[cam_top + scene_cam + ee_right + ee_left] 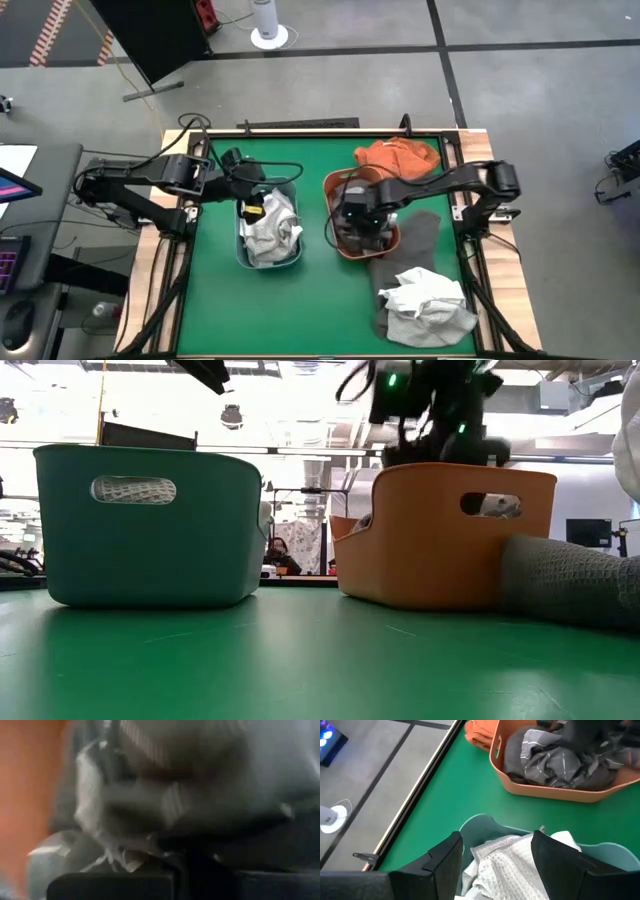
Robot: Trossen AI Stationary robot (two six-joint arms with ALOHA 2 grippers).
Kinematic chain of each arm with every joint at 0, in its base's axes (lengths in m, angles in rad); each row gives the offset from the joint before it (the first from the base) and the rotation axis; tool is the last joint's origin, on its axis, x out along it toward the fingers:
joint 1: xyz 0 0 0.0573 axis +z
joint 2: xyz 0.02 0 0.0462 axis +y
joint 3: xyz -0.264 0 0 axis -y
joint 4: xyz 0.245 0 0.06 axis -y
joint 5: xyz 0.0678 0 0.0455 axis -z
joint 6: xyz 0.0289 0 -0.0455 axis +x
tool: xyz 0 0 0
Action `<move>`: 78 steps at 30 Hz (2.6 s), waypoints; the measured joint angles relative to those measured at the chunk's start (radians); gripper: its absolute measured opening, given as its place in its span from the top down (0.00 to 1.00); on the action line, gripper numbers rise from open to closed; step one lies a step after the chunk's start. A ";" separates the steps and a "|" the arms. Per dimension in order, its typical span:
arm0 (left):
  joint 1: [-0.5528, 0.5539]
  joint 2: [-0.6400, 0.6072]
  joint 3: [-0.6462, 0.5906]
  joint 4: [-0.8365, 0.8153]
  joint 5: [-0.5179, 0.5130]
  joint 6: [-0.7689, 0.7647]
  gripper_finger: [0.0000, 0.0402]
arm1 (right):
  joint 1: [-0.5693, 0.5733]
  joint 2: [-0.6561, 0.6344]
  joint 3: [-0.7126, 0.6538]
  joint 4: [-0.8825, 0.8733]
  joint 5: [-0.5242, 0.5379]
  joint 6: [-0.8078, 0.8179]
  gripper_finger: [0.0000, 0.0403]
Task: Sort towels by color in basket
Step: Adjust the gray patterned towel in the orange bin
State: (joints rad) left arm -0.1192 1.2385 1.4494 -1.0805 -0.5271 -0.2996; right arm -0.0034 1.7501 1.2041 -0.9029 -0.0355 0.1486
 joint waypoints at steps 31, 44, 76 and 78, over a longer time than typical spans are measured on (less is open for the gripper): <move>-0.045 0.000 0.000 -0.006 0.000 -0.026 0.44 | -0.280 -0.398 -0.003 -0.204 0.022 0.114 0.16; -0.052 0.002 -0.033 -0.008 0.002 -0.080 0.44 | -0.558 -0.468 -0.002 -0.158 0.112 0.019 0.17; -0.064 -0.005 -0.111 0.036 -0.016 -0.092 0.44 | -0.183 -0.010 0.011 -0.157 -0.043 -0.018 0.17; -0.065 -0.005 -0.111 0.032 -0.012 -0.092 0.44 | -0.187 -0.059 0.037 -0.195 -0.041 -0.004 0.17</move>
State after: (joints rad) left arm -0.1841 1.2339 1.3380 -1.0489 -0.5389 -0.3916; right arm -0.1900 1.6906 1.2408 -1.0975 -0.0767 0.1446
